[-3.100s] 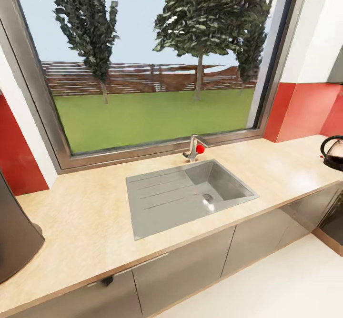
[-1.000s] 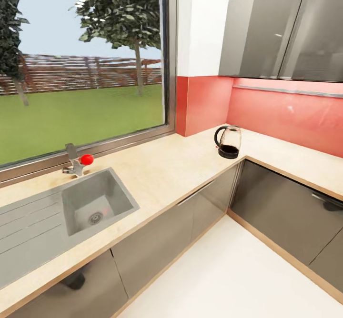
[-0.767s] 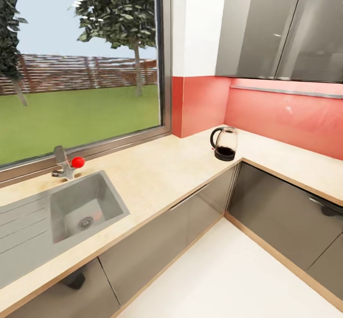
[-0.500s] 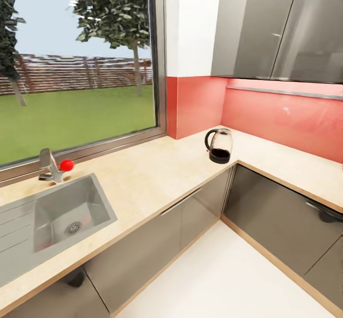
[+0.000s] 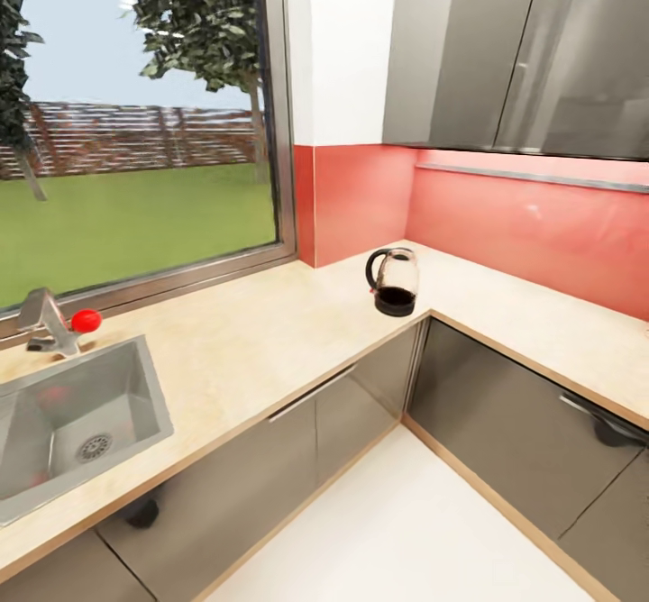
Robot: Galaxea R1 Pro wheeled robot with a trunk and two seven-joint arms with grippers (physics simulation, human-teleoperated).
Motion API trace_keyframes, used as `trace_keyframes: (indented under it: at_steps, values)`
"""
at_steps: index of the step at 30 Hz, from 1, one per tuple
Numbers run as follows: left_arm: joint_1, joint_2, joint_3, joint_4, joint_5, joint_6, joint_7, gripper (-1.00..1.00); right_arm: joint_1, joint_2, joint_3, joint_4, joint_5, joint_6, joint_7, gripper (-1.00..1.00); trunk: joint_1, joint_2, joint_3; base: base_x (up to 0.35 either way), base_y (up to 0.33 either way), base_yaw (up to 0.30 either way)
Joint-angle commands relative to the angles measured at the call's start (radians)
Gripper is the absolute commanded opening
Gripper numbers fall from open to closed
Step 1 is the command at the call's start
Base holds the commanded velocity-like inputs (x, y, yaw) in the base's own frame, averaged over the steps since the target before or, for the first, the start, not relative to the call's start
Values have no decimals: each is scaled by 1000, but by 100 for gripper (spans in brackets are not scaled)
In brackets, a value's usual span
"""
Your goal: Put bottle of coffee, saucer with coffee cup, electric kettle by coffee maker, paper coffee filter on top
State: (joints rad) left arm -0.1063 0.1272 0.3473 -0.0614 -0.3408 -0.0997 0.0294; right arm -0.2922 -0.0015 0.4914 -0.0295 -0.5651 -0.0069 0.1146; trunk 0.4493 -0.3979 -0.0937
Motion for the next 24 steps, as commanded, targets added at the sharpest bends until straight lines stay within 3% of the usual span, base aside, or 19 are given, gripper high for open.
trace_keyframes:
  at_steps: [1, 13, 24]
  values:
    - [-1, 0, 7, 2, -10, -5, 4, 100, -1, 0, 7, 0, -10, -1, 4, 100, 1, -2, -3, 77, -313, 97]
    - [-1, 0, 7, 1, -10, -5, 7, 100, -1, 0, 7, 0, -11, -1, 3, 100, 1, -2, -15, 7, -318, 197]
    - [-1, -1, 10, -1, -10, -5, 8, 100, -1, 2, 9, 0, -10, -1, 4, 100, 1, -2, -16, -83, -318, 22]
